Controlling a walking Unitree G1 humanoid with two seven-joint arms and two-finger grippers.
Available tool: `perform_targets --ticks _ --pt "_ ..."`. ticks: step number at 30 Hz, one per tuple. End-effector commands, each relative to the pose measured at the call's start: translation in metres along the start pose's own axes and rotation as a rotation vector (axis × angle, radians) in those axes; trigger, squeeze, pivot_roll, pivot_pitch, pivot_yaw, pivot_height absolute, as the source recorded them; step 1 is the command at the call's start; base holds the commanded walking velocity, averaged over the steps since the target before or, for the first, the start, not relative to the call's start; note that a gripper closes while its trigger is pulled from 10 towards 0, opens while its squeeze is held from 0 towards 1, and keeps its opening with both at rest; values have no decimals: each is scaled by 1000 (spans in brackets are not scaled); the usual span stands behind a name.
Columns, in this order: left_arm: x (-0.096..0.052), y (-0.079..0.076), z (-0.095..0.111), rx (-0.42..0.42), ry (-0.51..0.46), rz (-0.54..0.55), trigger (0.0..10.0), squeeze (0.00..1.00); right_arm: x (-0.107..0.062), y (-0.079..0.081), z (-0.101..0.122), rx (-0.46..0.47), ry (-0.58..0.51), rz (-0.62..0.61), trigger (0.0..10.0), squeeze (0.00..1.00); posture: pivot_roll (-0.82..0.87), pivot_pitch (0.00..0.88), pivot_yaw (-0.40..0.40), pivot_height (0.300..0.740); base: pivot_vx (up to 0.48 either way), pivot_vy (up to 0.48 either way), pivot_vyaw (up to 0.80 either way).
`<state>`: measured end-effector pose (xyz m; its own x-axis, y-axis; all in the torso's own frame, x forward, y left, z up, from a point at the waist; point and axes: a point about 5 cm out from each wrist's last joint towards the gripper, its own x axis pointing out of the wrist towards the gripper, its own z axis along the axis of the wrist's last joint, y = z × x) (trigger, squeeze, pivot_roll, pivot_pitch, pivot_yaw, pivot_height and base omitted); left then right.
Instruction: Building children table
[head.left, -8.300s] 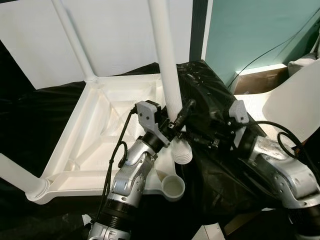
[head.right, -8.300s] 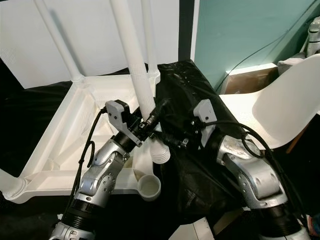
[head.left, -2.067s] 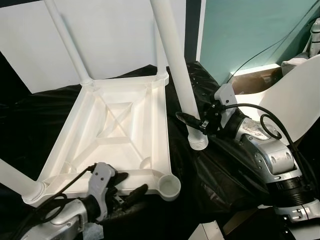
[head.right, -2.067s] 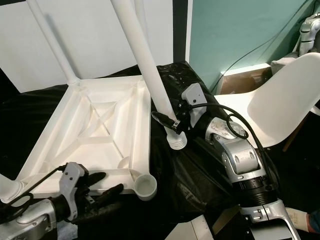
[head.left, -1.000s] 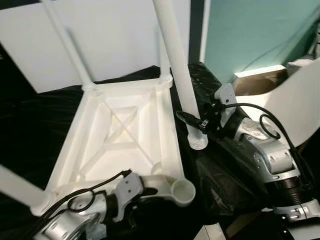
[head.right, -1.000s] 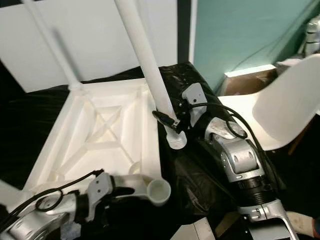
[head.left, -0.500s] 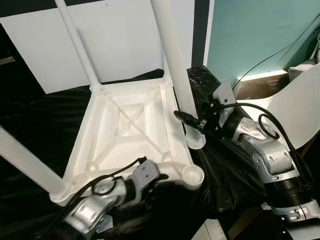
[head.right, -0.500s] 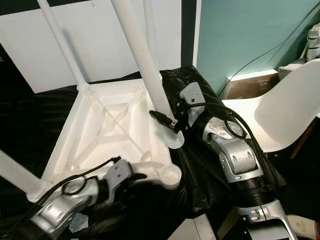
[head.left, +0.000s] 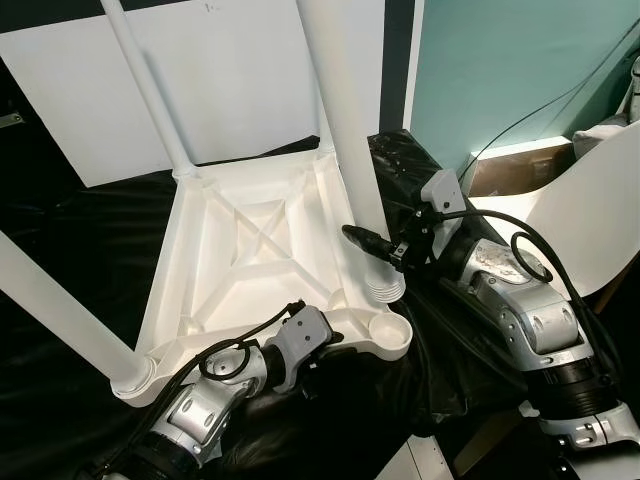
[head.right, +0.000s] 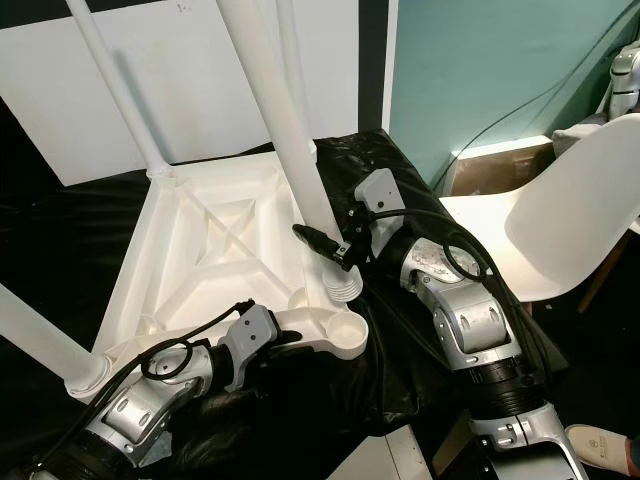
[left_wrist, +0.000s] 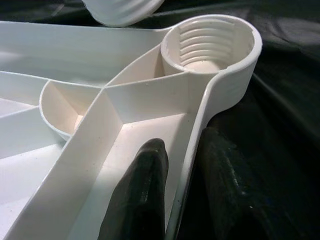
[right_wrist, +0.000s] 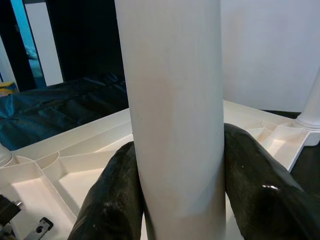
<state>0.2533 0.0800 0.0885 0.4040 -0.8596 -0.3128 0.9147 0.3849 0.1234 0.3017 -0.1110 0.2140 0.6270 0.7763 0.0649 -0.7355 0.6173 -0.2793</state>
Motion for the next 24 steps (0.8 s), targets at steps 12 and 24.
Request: perform_targets --ticks 12,24 --pt "-7 28 26 30 -132 378 10000 0 2 4 2 4 -14 8 10000 0 -78 0 74 740 0 0 0" --pt "-16 26 48 -59 -335 386 10000 0 -5 11 0 15 -2 54 10000 0 -76 0 75 740 0 0 0"
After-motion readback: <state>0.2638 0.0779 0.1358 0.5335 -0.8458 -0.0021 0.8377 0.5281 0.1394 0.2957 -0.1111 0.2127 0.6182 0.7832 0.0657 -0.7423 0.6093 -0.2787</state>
